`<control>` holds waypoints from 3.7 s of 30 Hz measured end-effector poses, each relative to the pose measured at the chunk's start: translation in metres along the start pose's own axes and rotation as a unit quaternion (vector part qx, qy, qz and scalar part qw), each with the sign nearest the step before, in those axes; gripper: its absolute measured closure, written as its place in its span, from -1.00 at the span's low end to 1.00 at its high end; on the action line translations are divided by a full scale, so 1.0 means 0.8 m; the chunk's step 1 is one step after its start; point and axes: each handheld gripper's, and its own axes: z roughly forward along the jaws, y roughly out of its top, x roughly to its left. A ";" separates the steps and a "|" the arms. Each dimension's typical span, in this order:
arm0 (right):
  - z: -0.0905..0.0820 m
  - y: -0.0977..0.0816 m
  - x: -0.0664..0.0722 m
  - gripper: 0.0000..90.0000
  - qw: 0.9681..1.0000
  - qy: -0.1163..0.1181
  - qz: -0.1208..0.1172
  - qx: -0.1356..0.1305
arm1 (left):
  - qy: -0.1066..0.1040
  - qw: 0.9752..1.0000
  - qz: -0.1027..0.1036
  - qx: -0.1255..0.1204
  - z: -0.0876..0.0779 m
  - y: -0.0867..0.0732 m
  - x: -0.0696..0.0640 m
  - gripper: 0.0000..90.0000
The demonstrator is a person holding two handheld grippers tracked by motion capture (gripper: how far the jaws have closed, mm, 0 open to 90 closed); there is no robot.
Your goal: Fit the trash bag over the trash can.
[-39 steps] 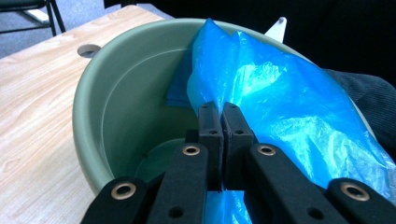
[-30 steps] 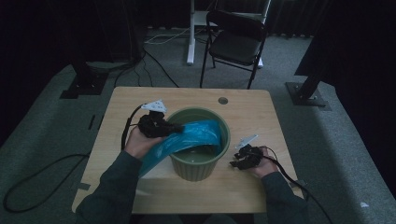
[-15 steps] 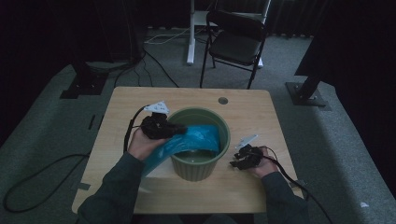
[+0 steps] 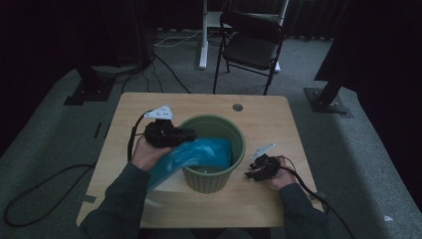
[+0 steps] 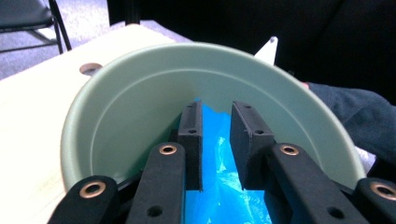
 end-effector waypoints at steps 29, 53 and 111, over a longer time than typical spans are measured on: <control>0.000 0.000 0.000 0.19 1.000 -0.001 0.001 -0.001 | 0.062 0.998 0.006 -0.021 -0.072 -0.037 0.003 0.36; 0.000 0.000 0.001 0.18 1.000 -0.002 0.001 -0.001 | 0.036 0.999 -0.001 -0.007 -0.090 -0.081 0.011 0.16; 0.000 0.000 0.001 0.17 1.000 -0.001 0.001 -0.001 | 0.008 1.000 0.008 -0.012 -0.058 -0.073 0.005 0.48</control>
